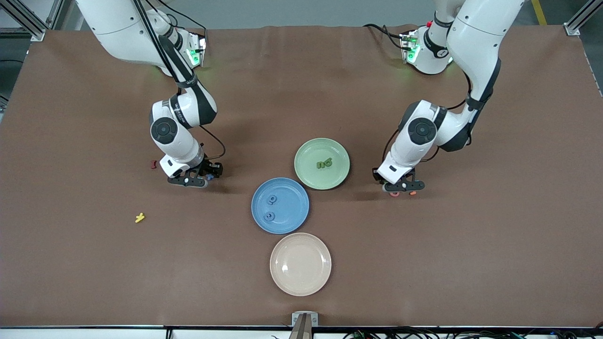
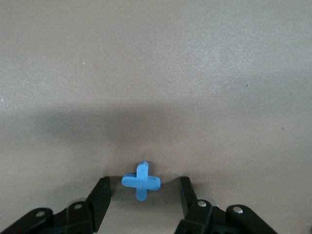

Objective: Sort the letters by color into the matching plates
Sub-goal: 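Grasp green B with the left gripper while the right gripper grasps blue +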

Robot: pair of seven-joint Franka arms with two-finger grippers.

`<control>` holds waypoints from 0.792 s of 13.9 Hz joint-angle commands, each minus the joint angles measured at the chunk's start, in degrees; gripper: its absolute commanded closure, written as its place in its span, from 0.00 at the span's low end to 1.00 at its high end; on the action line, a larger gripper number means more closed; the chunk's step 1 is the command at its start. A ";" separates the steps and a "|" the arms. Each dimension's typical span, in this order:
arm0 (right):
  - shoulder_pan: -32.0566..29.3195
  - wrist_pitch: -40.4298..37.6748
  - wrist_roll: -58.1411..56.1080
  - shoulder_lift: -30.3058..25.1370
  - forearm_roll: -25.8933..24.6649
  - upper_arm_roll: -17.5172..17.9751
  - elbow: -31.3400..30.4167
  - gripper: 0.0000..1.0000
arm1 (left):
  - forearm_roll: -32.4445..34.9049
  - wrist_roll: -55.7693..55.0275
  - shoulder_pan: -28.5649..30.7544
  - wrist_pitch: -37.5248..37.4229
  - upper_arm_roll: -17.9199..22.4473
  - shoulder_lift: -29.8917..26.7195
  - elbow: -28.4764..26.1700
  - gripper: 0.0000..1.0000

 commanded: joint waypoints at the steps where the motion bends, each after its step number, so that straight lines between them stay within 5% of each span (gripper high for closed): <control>1: -0.40 0.15 -0.38 0.11 -0.47 0.47 0.14 0.46 | 0.82 -6.05 -0.93 -7.04 -3.24 -1.79 3.40 0.80; 6: -0.40 -0.46 0.32 0.11 -0.38 0.47 1.20 0.98 | 0.29 -17.12 -6.53 -14.98 -6.16 -0.04 11.67 0.80; 9: 0.21 -5.61 3.56 0.02 -0.29 0.73 6.18 1.00 | 0.20 -24.59 -10.67 -16.99 -6.16 3.29 17.90 0.80; 11: 2.40 -17.19 8.46 1.67 -0.20 0.65 16.70 1.00 | 0.12 -27.68 -13.22 -19.01 -6.08 6.10 21.86 0.80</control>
